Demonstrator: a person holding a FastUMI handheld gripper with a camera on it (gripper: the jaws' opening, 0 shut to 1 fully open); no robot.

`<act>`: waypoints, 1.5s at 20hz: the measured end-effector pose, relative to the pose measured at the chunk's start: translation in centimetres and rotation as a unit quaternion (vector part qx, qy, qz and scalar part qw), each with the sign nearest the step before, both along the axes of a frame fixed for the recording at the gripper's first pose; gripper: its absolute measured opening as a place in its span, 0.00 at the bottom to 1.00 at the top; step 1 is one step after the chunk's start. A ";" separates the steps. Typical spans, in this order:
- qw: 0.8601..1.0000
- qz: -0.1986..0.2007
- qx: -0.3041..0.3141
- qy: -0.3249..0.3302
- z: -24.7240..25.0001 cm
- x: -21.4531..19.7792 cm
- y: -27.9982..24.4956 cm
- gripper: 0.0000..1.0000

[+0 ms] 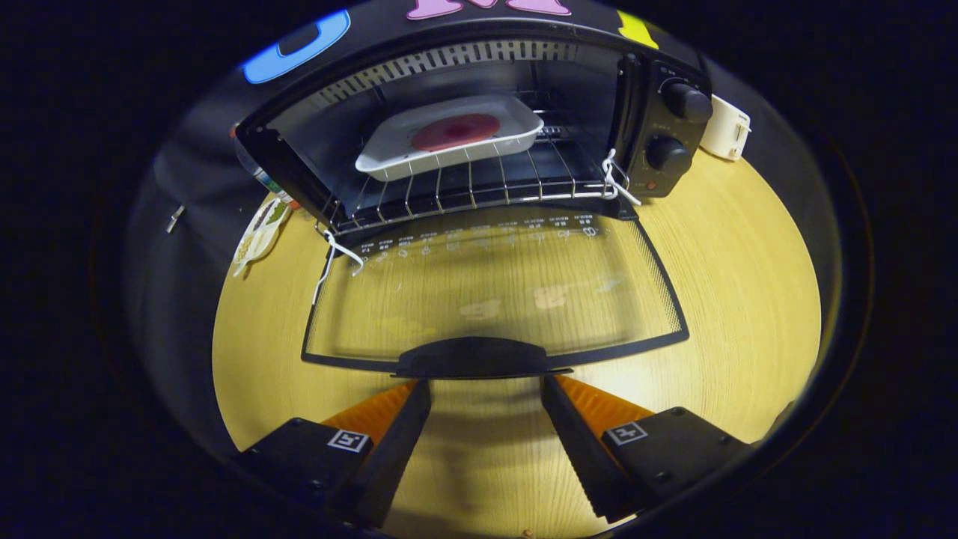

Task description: Open the toaster oven, put the food inside, and close the toaster oven door.

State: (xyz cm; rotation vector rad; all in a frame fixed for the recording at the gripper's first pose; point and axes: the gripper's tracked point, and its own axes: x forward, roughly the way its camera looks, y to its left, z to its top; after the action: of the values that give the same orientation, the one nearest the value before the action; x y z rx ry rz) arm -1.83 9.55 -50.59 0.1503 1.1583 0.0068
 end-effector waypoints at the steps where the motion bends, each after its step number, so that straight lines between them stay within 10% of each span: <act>1: 1.000 0.000 -0.001 0.000 0.0 0.1 0.0 0.99; 13: 0.991 -0.068 0.093 -0.072 8.6 1.3 1.1 0.99; 25: 0.979 -0.001 0.091 -0.185 15.4 1.7 0.2 0.98; 30: 0.944 0.059 0.068 -0.319 25.5 1.8 -2.3 0.99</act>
State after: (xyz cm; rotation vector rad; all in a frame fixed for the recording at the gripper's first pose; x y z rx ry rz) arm 0.00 7.29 -25.10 0.1825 0.5158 0.2271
